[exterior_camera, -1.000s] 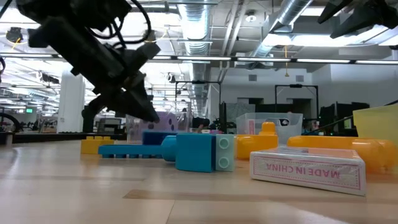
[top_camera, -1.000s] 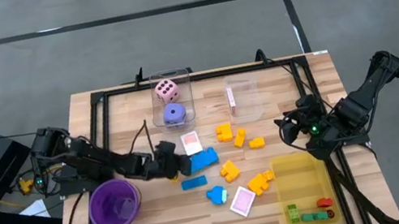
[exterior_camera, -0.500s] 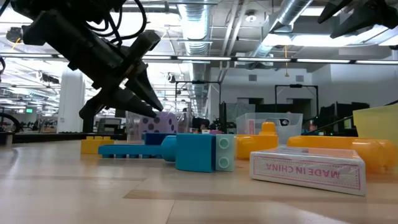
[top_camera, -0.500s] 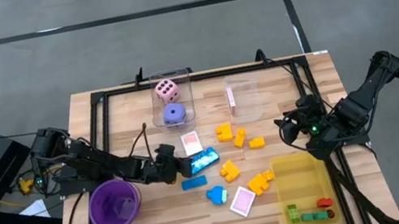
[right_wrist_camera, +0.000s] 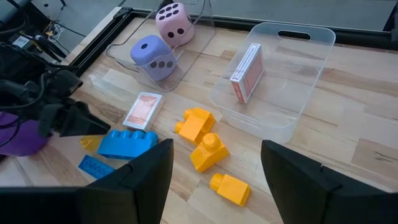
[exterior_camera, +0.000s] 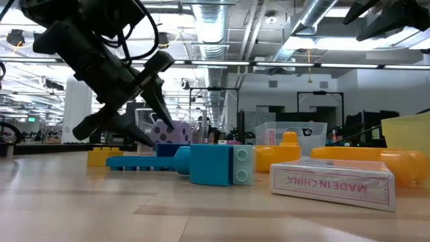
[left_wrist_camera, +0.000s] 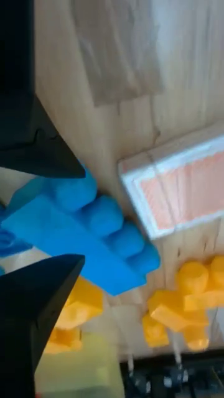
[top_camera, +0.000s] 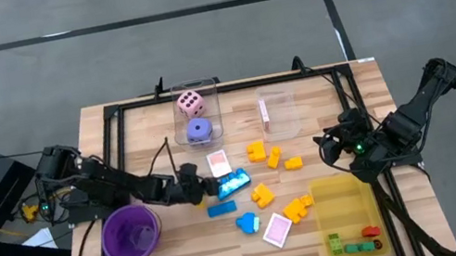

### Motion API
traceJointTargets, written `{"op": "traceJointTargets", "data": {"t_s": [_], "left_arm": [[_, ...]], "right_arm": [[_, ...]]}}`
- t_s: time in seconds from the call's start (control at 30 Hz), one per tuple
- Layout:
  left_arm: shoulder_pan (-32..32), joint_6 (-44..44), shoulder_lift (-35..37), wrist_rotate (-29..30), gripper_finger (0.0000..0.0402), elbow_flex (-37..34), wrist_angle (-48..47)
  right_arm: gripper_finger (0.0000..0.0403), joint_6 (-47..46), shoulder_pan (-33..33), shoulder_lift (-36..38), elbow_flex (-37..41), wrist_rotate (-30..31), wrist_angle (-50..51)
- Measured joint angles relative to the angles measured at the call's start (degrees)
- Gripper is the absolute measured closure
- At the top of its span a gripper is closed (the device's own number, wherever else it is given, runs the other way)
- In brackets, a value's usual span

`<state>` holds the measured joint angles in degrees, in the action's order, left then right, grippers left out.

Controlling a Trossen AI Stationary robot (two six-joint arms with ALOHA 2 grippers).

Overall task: Pick & Place Toys
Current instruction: Put the top blue game piece into the bin

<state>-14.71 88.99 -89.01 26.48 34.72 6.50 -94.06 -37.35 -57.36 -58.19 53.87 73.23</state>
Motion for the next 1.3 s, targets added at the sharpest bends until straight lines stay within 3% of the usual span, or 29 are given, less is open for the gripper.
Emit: {"op": "traceJointTargets", "data": {"t_s": [0.27, 0.47, 0.7, 1.13, 1.3], "left_arm": [[2.07, -0.84, 0.02, -3.00, 0.0162, 0.00, -2.81], [2.20, -8.48, 0.01, -4.81, 0.0160, 0.00, -2.23], [2.22, -16.66, 0.95, 0.27, 0.0160, -0.02, 0.88], [0.94, -39.56, 1.66, -1.88, 0.0160, -0.01, 11.46], [0.58, -42.58, 1.68, -1.90, 0.0160, -0.02, 14.28]], "right_arm": [[0.0168, 0.00, -0.01, 0.00, 0.00, 0.00, -0.02], [0.0168, 0.02, 0.00, 0.00, 0.00, 0.00, 0.00], [0.0168, 0.00, 0.00, 0.00, -0.01, 0.00, 0.00], [0.0168, 0.00, 0.00, 0.00, -0.02, -0.02, -0.15], [0.0168, 0.00, -0.02, 0.00, -0.02, -0.02, -0.48]]}}
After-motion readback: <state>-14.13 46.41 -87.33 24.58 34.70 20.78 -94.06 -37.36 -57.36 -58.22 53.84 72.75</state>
